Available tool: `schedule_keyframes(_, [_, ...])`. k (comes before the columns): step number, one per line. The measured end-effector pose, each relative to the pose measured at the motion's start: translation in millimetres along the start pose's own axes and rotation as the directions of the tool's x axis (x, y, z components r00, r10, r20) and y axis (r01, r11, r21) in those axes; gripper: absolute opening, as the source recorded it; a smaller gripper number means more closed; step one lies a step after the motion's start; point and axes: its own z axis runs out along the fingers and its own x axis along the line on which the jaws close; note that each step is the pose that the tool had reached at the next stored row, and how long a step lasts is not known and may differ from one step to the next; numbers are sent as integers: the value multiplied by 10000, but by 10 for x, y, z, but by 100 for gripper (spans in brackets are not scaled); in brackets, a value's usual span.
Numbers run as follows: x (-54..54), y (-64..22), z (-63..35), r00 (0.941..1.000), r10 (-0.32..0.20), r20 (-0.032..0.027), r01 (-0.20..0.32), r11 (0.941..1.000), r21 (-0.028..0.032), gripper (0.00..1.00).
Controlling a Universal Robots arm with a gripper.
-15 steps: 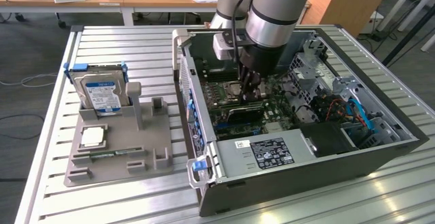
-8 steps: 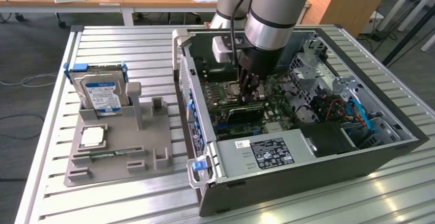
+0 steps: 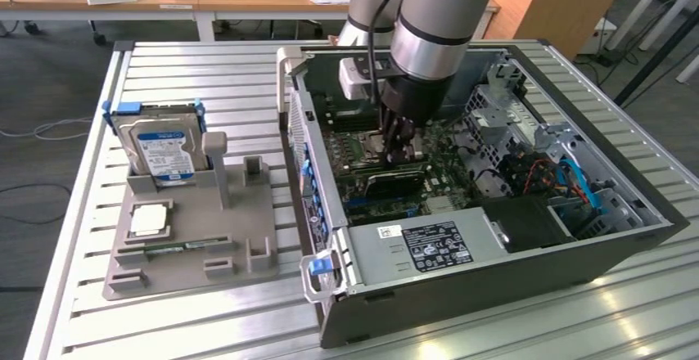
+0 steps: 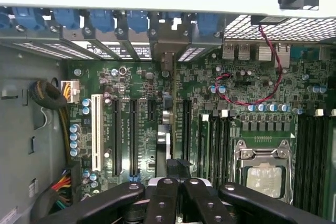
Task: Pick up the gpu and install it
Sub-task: 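Press down on the gpu until it lock into place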
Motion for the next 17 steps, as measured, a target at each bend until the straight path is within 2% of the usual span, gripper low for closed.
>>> schedule_keyframes(17, [-12,4,117,10000,0,1,0,10000,0,11])
